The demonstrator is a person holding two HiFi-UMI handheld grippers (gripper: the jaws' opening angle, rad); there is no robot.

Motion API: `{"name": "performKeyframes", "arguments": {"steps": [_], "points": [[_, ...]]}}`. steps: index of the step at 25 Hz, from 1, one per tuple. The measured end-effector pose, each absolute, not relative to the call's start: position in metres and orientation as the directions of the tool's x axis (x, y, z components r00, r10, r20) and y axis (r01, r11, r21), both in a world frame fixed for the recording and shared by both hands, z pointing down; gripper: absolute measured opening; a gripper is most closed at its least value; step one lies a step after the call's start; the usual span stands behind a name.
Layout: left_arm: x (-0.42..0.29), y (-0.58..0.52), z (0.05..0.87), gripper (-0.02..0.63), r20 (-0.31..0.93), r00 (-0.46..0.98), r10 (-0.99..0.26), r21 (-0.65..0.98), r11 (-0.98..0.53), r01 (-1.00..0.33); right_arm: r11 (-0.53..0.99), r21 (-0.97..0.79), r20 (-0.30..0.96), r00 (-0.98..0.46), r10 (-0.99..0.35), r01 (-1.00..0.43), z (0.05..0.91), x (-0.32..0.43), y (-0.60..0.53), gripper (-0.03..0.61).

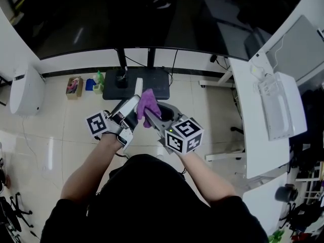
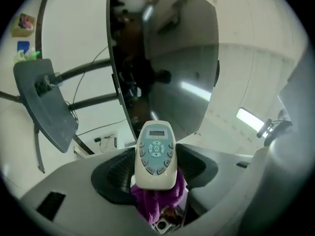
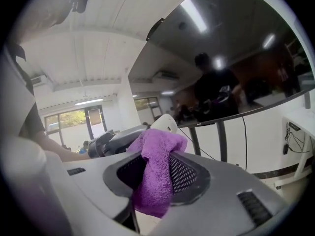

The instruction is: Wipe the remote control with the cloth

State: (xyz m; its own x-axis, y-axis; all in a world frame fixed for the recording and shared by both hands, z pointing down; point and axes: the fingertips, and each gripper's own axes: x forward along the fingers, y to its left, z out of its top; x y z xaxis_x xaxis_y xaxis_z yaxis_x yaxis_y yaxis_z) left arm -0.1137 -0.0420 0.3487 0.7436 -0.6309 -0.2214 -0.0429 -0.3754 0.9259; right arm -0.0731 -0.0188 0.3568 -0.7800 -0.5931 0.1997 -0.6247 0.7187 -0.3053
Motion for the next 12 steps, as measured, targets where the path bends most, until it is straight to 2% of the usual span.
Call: {"name": "performKeyframes", "arguments": {"steps": [7, 12], "points": [[-0.082, -0.016, 0.34, 0.253, -0.275, 0.833, -0.481, 0.905, -0.422, 0.055, 0.669, -0.261, 0.15, -0.714, -0.684, -0.696, 0.327, -0.038, -0.054, 0.143], [-0.086, -0.022, 0.338, 0.253, -0.29, 0.818, -0.497, 0.905, -0.42, 0.066, 0.671, -0.253, 0.096, -0.709, -0.699, -0.697, 0.309, -0.028, -0.056, 0.143]]}}
